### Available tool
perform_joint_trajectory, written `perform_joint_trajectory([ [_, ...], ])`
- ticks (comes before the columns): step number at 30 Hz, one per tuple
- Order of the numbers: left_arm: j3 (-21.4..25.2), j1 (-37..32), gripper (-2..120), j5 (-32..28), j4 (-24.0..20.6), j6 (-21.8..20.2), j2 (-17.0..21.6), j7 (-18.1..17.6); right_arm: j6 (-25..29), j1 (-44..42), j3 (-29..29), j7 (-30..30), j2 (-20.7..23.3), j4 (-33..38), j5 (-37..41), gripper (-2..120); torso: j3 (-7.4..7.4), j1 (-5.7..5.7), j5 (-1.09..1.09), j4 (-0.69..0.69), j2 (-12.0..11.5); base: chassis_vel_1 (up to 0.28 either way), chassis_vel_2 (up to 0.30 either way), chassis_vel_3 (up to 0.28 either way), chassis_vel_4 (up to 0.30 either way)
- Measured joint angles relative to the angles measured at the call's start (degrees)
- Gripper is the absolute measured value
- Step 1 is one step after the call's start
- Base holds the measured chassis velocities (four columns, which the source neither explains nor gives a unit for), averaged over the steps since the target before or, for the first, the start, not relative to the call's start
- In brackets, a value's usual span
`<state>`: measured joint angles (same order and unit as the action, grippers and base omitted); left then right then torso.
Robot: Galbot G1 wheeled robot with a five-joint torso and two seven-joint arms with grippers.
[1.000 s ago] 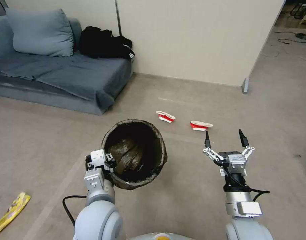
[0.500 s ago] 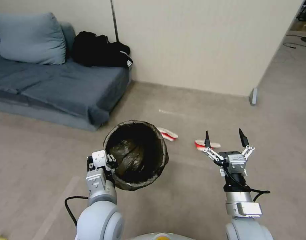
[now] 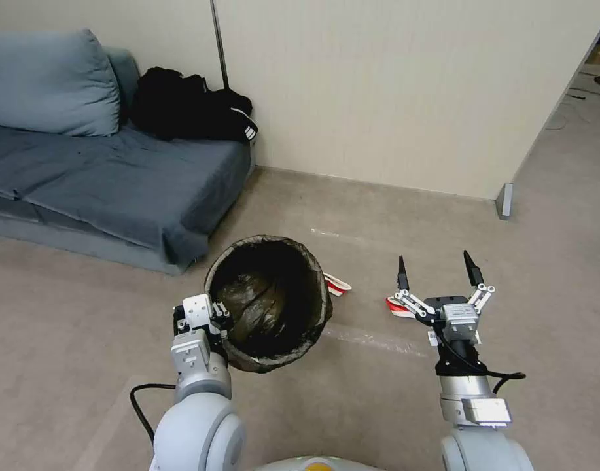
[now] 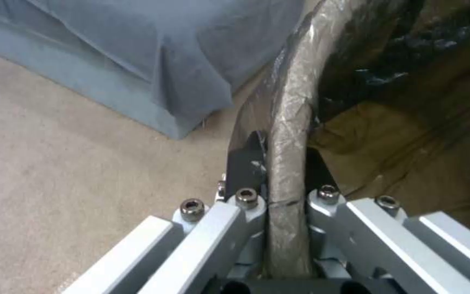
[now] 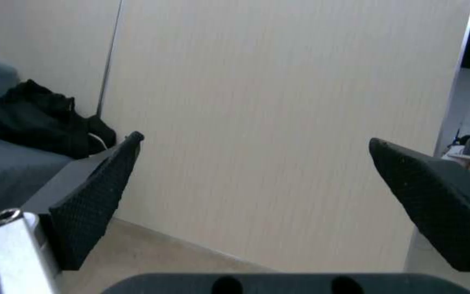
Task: Pick up the trash bin, then pick up the garbage from the floor and place it into the trash bin.
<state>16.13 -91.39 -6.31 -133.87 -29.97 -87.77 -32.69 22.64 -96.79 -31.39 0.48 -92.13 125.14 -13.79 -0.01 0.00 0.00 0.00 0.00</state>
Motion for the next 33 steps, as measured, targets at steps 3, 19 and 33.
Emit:
perform_joint_trajectory([
  [3,0.2,0.1,1,0.0,0.0,0.0,0.1,0.0,-0.4,1.1,-0.2,0.1,0.0,-0.3,-0.3,100,0.01,0.00,0.00,0.00,0.0,0.000,0.000,0.000,0.000],
  [19,1.4,0.8,1,-3.0,-0.5,0.6,2.0,0.1,-4.4,8.6,-2.5,-5.3,11.0,-5.3,8.1,100,0.01,0.00,0.01,0.00,0.0,0.000,0.000,0.000,0.000],
  [33,1.6,1.2,1,-4.2,0.2,1.4,2.3,0.4,-3.9,19.5,-0.6,-17.9,24.5,-26.2,11.4,100,0.01,0.00,0.02,0.01,0.0,0.000,0.000,0.000,0.000],
])
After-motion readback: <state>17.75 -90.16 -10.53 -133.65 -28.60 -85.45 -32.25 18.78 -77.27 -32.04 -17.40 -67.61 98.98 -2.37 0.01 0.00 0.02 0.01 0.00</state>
